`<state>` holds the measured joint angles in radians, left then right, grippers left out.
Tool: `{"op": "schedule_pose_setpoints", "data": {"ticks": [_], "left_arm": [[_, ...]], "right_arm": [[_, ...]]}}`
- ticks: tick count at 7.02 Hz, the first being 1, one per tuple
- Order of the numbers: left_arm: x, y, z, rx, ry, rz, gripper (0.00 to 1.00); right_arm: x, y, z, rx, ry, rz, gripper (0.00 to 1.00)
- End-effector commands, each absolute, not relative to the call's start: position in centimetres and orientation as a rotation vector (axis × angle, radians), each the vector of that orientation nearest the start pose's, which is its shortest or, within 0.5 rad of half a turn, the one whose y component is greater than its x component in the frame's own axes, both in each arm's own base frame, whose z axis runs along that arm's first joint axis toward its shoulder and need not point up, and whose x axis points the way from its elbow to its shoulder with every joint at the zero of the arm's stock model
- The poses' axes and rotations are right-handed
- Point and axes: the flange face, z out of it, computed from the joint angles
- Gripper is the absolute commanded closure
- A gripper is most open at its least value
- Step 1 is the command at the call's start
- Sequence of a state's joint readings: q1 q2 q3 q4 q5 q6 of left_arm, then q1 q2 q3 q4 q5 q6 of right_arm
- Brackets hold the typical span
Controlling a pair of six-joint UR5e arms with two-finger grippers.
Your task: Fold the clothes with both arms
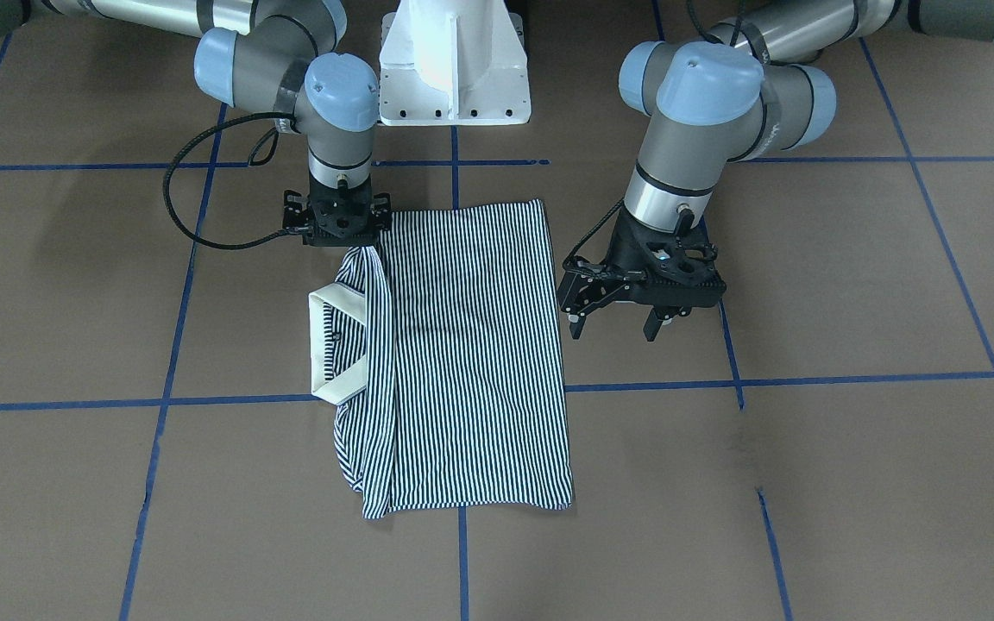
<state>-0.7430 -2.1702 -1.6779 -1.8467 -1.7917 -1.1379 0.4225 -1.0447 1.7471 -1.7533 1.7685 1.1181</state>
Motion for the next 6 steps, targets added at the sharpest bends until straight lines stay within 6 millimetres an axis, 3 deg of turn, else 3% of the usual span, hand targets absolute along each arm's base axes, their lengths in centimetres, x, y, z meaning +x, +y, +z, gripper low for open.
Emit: {"op": "schedule_pose_setpoints", "data": {"ticks": [1,2,3,4,5,6], "left_arm": [[42.2,-53.8,22.7,0.375,0.931,-0.176,0.00],[42.2,-53.8,22.5,0.376,0.932,-0.176,0.00],[42.2,-53.8,22.4,0.377,0.934,-0.173,0.00],[42.2,-53.8,22.4,0.377,0.934,-0.173,0.00],[42.0,-53.7,22.2,0.381,0.937,-0.170,0.00],[41.9,-53.7,22.3,0.381,0.935,-0.170,0.00]], "right_arm": [[-50.8,-37.5,33.8,0.058,-0.527,-0.110,0.00],[-48.6,-37.0,34.8,0.065,-0.524,-0.121,0.00],[-47.8,-37.5,33.3,0.075,-0.547,-0.119,0.00],[-47.8,-39.0,30.4,0.104,-0.583,-0.110,0.00],[-49.9,-40.6,28.1,0.127,-0.594,-0.124,0.00],[-53.4,-42.6,26.3,0.128,-0.588,-0.128,0.00]]}}
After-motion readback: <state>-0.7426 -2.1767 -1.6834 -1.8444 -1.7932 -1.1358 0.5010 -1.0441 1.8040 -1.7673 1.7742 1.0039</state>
